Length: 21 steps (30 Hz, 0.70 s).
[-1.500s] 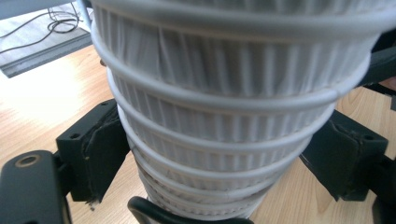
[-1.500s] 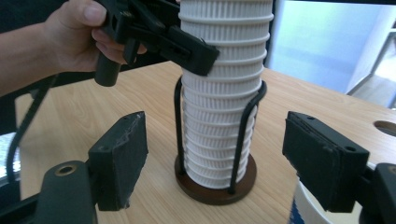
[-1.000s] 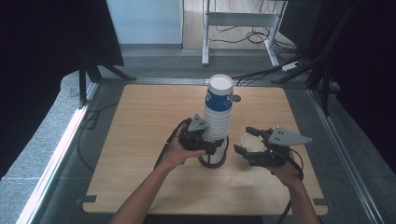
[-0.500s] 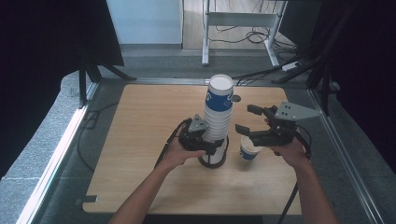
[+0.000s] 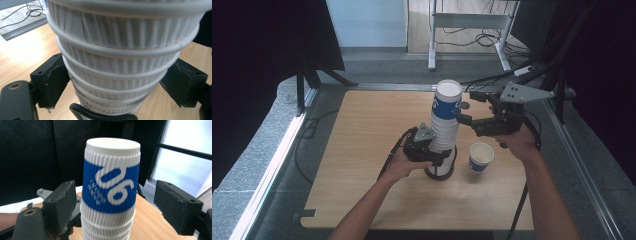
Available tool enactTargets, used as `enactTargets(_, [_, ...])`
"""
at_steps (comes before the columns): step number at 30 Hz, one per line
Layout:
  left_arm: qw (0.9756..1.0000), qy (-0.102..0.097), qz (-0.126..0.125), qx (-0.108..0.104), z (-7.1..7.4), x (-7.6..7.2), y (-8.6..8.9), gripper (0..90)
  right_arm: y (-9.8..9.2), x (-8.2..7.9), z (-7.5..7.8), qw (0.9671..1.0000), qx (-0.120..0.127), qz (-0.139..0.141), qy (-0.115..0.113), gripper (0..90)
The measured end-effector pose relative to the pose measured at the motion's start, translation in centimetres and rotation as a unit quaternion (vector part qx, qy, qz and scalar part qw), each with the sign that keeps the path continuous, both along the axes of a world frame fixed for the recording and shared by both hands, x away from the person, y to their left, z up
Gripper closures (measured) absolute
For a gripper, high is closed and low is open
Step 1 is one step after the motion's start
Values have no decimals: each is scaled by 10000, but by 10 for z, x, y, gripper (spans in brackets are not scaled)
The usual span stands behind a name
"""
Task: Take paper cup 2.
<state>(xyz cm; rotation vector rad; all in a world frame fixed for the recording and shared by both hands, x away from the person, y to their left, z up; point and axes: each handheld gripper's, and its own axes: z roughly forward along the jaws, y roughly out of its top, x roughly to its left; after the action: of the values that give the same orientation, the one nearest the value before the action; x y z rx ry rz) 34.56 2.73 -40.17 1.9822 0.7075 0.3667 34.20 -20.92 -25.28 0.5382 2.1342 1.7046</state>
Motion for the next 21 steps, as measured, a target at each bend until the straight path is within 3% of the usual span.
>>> enactTargets(10, [10000,12,8,11,0,0,0,133,31,21,11,9997,-109,198,135,155])
enactTargets(16, [10000,33,2,1,0,0,0,133,42,26,15,9996,-124,228,92,267])
enactTargets(21, [10000,32,1,11,0,-1,0,133,42,25,15,9998,-114,179,37,274])
